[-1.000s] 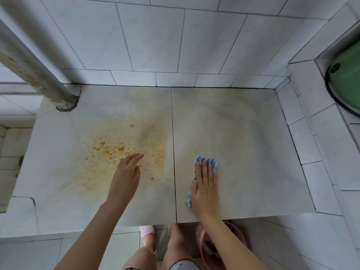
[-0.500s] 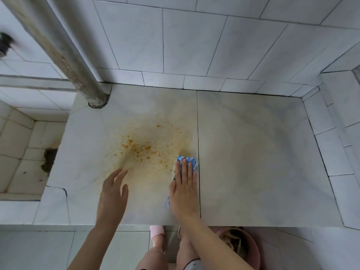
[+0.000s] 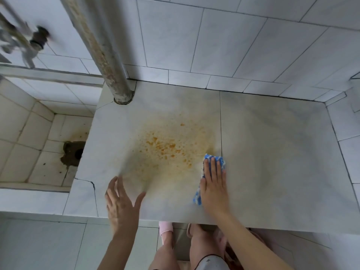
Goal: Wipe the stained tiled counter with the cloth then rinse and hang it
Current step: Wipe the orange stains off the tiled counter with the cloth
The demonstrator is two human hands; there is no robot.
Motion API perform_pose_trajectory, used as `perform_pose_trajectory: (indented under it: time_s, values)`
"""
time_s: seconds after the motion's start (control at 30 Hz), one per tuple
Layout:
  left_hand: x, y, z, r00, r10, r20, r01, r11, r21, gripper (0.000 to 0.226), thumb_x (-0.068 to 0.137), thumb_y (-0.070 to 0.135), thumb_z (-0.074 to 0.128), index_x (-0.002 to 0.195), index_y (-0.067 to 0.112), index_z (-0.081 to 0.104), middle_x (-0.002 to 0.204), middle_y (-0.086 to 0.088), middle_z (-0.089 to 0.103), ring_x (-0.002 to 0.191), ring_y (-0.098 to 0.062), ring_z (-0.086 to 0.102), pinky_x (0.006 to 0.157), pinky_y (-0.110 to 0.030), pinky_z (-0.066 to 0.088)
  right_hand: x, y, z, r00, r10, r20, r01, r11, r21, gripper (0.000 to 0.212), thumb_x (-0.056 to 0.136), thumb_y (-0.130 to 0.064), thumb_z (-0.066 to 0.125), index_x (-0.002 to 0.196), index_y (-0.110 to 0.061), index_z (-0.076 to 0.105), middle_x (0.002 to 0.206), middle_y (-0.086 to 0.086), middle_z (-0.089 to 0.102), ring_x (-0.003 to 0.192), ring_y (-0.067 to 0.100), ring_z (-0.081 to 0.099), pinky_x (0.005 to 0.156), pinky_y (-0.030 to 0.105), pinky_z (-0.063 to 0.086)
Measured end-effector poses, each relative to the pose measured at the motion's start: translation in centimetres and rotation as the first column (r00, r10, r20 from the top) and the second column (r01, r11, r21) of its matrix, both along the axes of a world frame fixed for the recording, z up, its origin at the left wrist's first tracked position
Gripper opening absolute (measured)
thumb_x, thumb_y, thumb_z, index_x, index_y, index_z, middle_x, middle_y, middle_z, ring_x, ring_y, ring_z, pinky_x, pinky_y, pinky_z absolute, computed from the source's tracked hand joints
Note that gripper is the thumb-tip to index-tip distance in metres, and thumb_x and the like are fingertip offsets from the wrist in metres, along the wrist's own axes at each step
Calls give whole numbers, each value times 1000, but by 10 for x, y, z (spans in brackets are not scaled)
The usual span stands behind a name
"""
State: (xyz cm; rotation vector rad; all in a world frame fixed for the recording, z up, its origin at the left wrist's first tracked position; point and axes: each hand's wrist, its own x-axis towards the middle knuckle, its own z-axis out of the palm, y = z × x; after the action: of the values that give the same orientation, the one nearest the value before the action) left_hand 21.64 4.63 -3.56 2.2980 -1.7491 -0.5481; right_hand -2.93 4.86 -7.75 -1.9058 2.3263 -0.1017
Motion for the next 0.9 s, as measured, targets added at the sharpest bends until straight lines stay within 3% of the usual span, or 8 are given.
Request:
perform_pose_trajectory:
  time_s: [0.17, 0.23, 0.33, 0.53, 0.6, 0.7, 0.8, 0.9]
  values:
    - [0, 3, 1, 1000, 26, -7, -26, 1000, -5, 75, 79, 56, 49, 131, 2, 39, 123, -15, 40, 108, -34, 45, 81, -49, 51, 3, -8, -3, 999, -39, -1, 39, 999, -6, 57, 94, -21, 19, 149, -8, 14, 156, 11, 14, 146, 21, 0, 116, 38, 4]
    - [2, 3, -1, 1000, 23, 5, -23, 1000, 0, 78, 79, 62, 35, 131, 4, 41, 123, -13, 41, 108, -32, 45, 81, -46, 50, 7, -18, -2, 996, -84, -13, 84, 996, 11, 57, 94, -21, 17, 148, -6, 15, 156, 14, 14, 145, 24, 4, 116, 39, 3]
    - [4, 4, -4, 1000, 19, 8, -19, 1000, -7, 79, 77, 63, 29, 130, 5, 43, 123, -13, 44, 108, -32, 46, 82, -46, 51, 25, -35, 0, 986, -164, 8, 164, 986, 17, 56, 93, -21, 17, 146, -1, 22, 153, 19, 21, 142, 30, 13, 117, 40, 1]
    - [9, 9, -4, 1000, -14, -5, 14, 999, -36, 67, 85, 53, 29, 134, 10, 40, 127, -9, 42, 114, -28, 43, 87, -43, 48, 99, -40, 1, 993, 73, 97, -73, 997, -9, 54, 97, -23, 13, 148, -9, 20, 156, 12, 19, 144, 25, 12, 114, 41, 14]
    - [12, 10, -5, 999, -40, -2, 39, 998, -47, 56, 90, 44, 38, 133, 9, 42, 126, -10, 44, 113, -29, 45, 86, -44, 49, 110, -37, 3, 985, 137, 107, -137, 991, -8, 55, 98, -26, 3, 149, -12, 21, 156, 9, 19, 144, 24, 14, 113, 40, 15]
    - [18, 8, -7, 999, -51, 1, 51, 997, -63, 49, 85, 25, 57, 129, 8, 46, 124, -11, 48, 110, -30, 48, 84, -46, 51, 95, -36, 3, 974, 222, 51, -223, 974, 30, 53, 99, -27, 5, 149, -16, 21, 156, 4, 19, 144, 20, 16, 113, 38, 16]
    - [21, 5, -8, 999, -36, -18, 35, 998, -61, 43, 85, 19, 58, 126, 9, 49, 123, -10, 49, 109, -30, 50, 84, -44, 50, 53, -35, 0, 983, 183, -14, -182, 980, 75, 54, 95, -22, 17, 148, -12, 21, 156, 9, 17, 144, 27, 16, 113, 42, 15]
    - [27, 2, -8, 998, -39, -42, 35, 995, -90, 42, 85, 14, 58, 126, 9, 48, 124, -11, 47, 108, -31, 49, 83, -45, 50, -1, -37, -2, 993, 52, -104, -43, 996, 84, 57, 91, -19, 16, 145, -2, 23, 155, 16, 15, 146, 27, -4, 116, 41, 1]
